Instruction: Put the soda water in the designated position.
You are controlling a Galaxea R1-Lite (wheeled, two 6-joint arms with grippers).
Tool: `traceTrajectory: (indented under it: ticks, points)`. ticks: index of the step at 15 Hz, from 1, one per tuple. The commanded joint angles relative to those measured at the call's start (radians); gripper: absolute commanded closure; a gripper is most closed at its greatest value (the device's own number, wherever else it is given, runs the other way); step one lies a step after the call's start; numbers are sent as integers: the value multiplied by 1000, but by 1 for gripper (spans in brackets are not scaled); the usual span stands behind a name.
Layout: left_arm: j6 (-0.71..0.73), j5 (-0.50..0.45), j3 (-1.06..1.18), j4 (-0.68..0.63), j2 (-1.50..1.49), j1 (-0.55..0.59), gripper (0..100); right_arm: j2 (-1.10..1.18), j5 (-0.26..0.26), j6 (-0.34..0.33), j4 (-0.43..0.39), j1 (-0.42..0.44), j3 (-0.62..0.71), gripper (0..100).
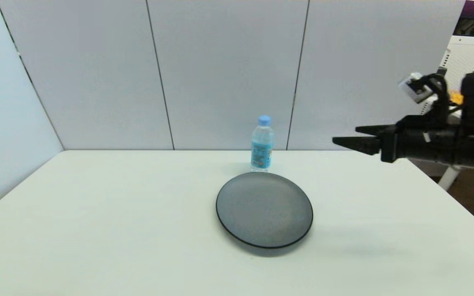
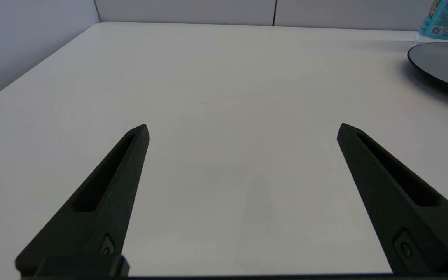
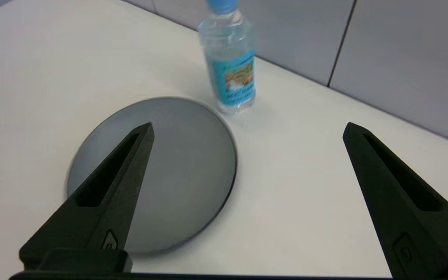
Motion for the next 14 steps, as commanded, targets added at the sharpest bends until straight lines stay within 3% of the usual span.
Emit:
traceTrajectory:
  ticks: [1,4,9,14]
  points:
    - [0,0,0,0,0,0,0,-468,-9,1,-3,-108,334,0]
    - [0,0,0,0,0,0,0,-712,-43,-8,-15,-153,515,0]
    - [0,0,0,0,0,0,0,-998,-74,-14,-7,-184,669,0]
    - [0,0,0,0,0,0,0,-1186,-161,-37,-3,-187,804,0]
